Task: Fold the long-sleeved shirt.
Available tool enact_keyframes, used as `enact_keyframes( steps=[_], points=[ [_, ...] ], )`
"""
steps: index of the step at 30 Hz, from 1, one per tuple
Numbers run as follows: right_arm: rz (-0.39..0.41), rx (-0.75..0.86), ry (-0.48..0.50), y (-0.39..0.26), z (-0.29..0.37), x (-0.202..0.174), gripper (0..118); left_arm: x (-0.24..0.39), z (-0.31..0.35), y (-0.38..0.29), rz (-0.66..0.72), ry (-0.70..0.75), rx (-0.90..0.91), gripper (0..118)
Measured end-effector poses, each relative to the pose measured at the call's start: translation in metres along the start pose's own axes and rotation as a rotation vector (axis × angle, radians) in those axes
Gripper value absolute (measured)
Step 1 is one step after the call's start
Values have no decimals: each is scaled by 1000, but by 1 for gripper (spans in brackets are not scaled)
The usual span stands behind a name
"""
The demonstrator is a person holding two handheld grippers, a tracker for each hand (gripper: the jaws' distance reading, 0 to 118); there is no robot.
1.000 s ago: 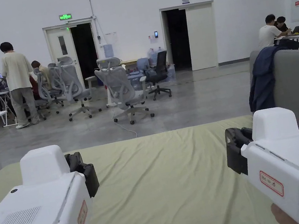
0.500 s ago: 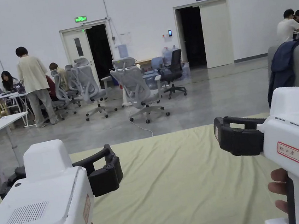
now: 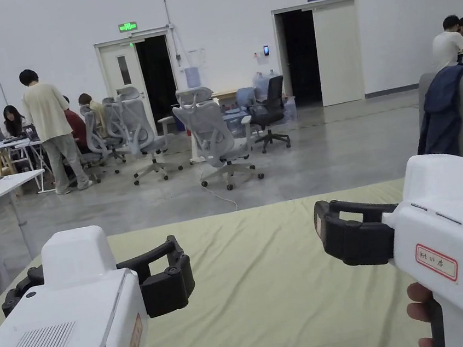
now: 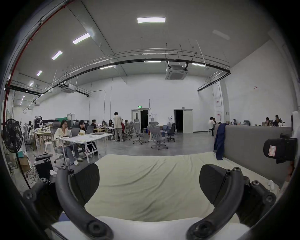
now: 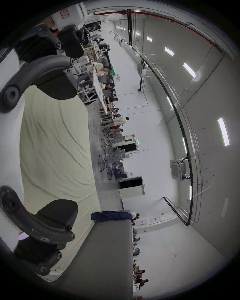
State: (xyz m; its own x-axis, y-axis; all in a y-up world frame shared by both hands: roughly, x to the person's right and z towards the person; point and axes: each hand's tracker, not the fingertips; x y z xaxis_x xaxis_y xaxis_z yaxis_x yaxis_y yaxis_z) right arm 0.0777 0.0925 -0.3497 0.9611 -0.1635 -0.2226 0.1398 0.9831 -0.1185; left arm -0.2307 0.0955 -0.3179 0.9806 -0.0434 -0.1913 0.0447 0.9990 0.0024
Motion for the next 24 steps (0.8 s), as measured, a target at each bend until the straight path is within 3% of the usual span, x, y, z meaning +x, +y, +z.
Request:
enact_keyframes(
  steps=[8, 14, 24],
  points=[
    [17, -4, -42, -3, -4, -2, 118, -1, -1, 0, 2, -1, -4, 118],
    [9, -10, 2, -2, -1, -4, 118, -1, 0, 0, 9, -14, -4, 118],
    [16, -9, -13, -1, -1, -9, 118, -3, 1, 3, 17, -29, 1, 118]
  ],
)
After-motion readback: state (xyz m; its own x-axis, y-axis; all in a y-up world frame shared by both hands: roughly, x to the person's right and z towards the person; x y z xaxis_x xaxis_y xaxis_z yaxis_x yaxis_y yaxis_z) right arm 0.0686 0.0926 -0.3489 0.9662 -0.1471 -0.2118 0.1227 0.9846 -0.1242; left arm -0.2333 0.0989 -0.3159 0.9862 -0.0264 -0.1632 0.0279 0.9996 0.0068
